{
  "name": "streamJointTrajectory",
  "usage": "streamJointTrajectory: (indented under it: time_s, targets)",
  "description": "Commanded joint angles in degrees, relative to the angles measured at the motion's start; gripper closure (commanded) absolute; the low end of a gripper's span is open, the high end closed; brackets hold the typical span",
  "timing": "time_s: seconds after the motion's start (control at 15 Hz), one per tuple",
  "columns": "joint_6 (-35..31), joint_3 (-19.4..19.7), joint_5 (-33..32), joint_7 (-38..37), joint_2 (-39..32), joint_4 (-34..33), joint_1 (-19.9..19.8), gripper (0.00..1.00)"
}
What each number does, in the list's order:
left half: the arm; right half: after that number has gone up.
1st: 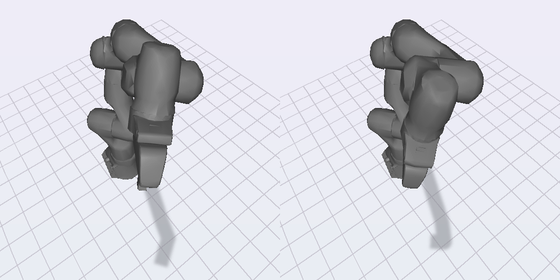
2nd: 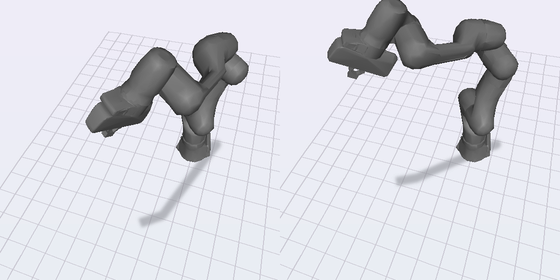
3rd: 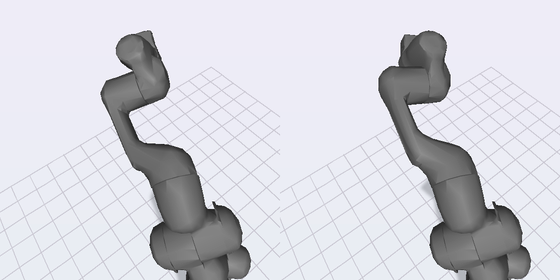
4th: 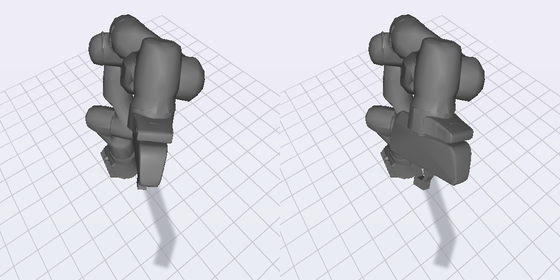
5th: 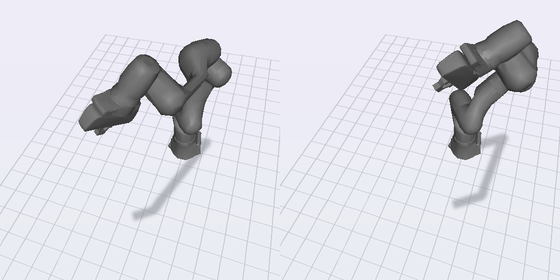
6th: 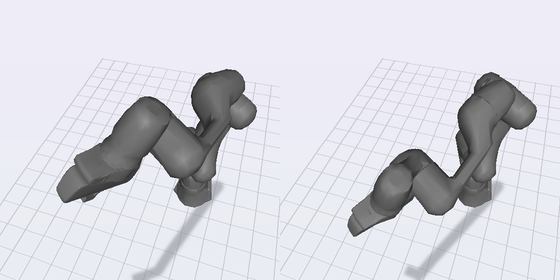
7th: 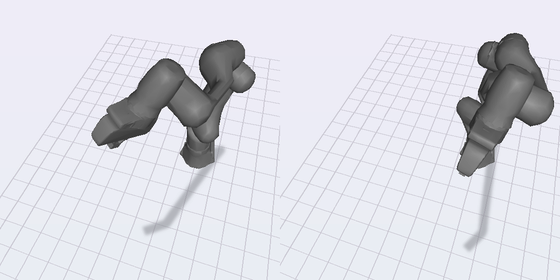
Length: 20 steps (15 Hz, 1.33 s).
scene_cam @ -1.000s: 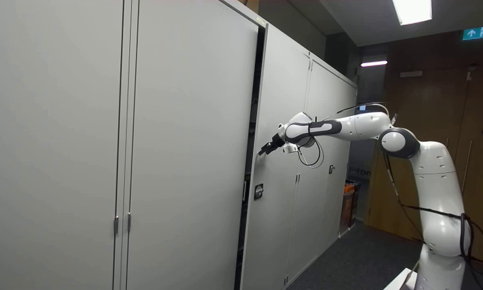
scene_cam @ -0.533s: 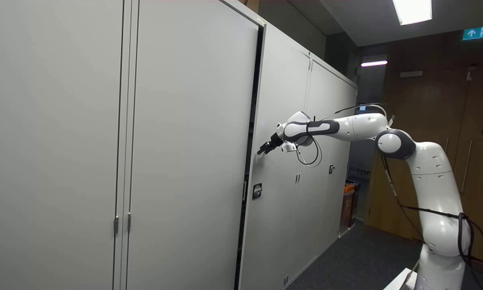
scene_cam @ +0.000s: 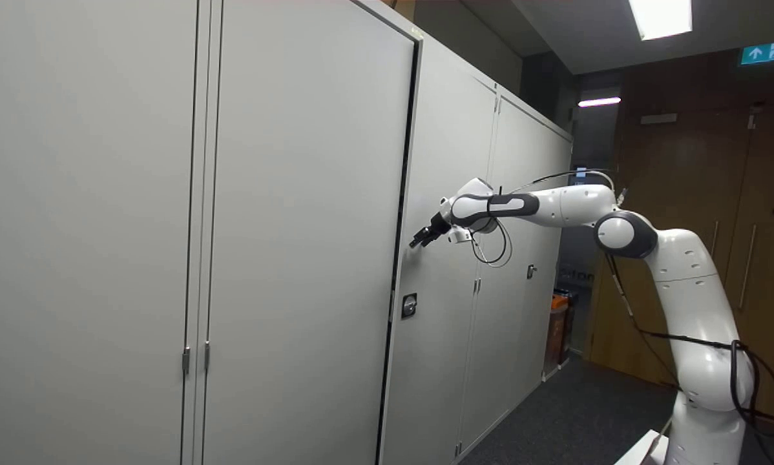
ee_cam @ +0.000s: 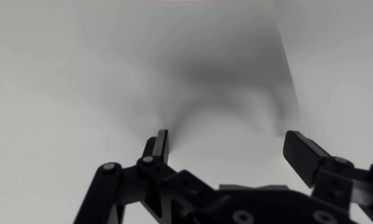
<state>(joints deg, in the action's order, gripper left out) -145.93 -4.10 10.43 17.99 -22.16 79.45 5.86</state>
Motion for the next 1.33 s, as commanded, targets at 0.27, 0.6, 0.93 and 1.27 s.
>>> streamJointTrajectory:
  time_s: [0.27, 0.6, 0.93, 1.27]
  targets:
    - [3.0, -1.7, -2.6, -1.3, -5.0, -8.1, -1.2, 0.00]
    - [5.0, -1.6, -3.7, -1.6, -7.5, -11.5, -0.9, 0.00]
    - [7.3, -1.5, -5.0, -2.2, -9.2, -14.5, -0.6, 0.00]
    - [7.7, -0.2, -4.1, -1.5, -9.4, -15.1, 0.6, 0.00]
